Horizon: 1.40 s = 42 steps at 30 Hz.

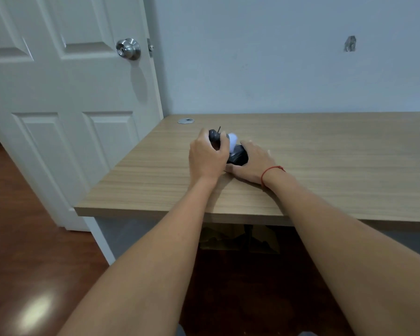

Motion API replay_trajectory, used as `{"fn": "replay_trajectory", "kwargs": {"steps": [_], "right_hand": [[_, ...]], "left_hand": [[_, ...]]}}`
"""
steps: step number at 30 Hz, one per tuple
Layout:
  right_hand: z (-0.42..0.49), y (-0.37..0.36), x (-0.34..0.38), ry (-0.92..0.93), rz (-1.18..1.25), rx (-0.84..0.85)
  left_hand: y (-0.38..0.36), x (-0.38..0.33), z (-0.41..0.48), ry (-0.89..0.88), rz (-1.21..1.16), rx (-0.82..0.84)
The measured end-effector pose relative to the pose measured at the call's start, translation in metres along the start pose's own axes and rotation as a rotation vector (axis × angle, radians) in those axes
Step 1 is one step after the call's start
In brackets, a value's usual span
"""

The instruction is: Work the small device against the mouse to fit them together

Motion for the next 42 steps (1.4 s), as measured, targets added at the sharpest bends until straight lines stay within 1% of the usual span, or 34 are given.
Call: {"fn": "replay_trajectory", "kwargs": {"steps": [1, 3, 5, 7, 10, 15, 20, 23, 25, 28, 30, 31, 34, 36, 37, 38, 40, 41, 42], "right_hand": [[-0.001, 0.0, 0.0, 0.006, 0.031, 0.017], [-0.004, 0.002, 0.001, -0.002, 0.08, 0.0], [-0.007, 0.004, -0.001, -0.022, 0.085, -0.054], [-0.008, 0.007, -0.003, -0.071, 0.032, -0.106], [-0.009, 0.005, -0.006, -0.158, 0.002, -0.042], [-0.004, 0.003, -0.005, -0.107, -0.059, 0.022], [-0.008, 0.003, -0.005, -0.106, -0.082, -0.015], [-0.011, 0.005, -0.005, -0.12, -0.02, -0.042], [-0.012, 0.007, -0.005, -0.093, 0.014, -0.055], [-0.013, 0.008, -0.006, -0.056, 0.095, -0.027], [-0.013, 0.009, -0.006, -0.049, 0.125, -0.021], [-0.014, 0.01, -0.006, -0.044, 0.118, -0.029], [-0.014, 0.011, -0.005, -0.044, 0.111, -0.039], [-0.015, 0.011, -0.005, -0.048, 0.134, -0.041], [-0.015, 0.011, -0.006, -0.052, 0.145, -0.041], [-0.015, 0.011, -0.006, -0.056, 0.155, -0.041], [-0.014, 0.01, -0.008, -0.06, 0.18, -0.032], [-0.013, 0.01, -0.009, -0.057, 0.193, -0.023], [-0.013, 0.01, -0.009, -0.053, 0.207, -0.016]], "left_hand": [[0.001, 0.003, 0.0, 0.055, 0.056, -0.006], [0.006, 0.011, 0.001, 0.179, 0.149, -0.048], [0.008, 0.015, 0.002, 0.233, 0.152, -0.061], [0.005, 0.012, 0.003, 0.198, 0.133, -0.034], [-0.001, 0.007, 0.003, 0.096, 0.096, 0.021], [-0.001, 0.012, 0.007, 0.089, 0.008, -0.008], [0.003, 0.009, 0.004, 0.085, -0.063, -0.069], [0.005, 0.01, 0.004, 0.094, -0.147, -0.067], [0.005, 0.009, 0.004, 0.073, -0.159, -0.067], [0.004, 0.008, 0.005, 0.038, -0.157, -0.05], [0.0, 0.007, 0.004, 0.013, -0.117, -0.007], [-0.001, 0.007, 0.004, 0.011, -0.06, 0.016], [-0.002, 0.011, 0.003, 0.114, 0.221, 0.033], [-0.001, 0.011, 0.002, 0.152, 0.313, 0.04], [0.0, 0.009, 0.002, 0.134, 0.305, 0.033], [0.001, 0.006, 0.003, 0.101, 0.246, 0.01], [0.004, 0.004, 0.004, 0.031, 0.011, -0.047], [0.005, 0.005, 0.004, 0.014, -0.062, -0.056], [0.003, 0.006, 0.004, 0.008, -0.073, -0.036]]}}
Point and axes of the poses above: each hand's wrist, its own z-axis towards the middle knuckle, its own y-axis out of the back of the hand, x = y × z, the point moved 5 cm from there along z, towards the middle knuckle, and after that the axes turned 10 degrees about x, right-handed, at the moved point
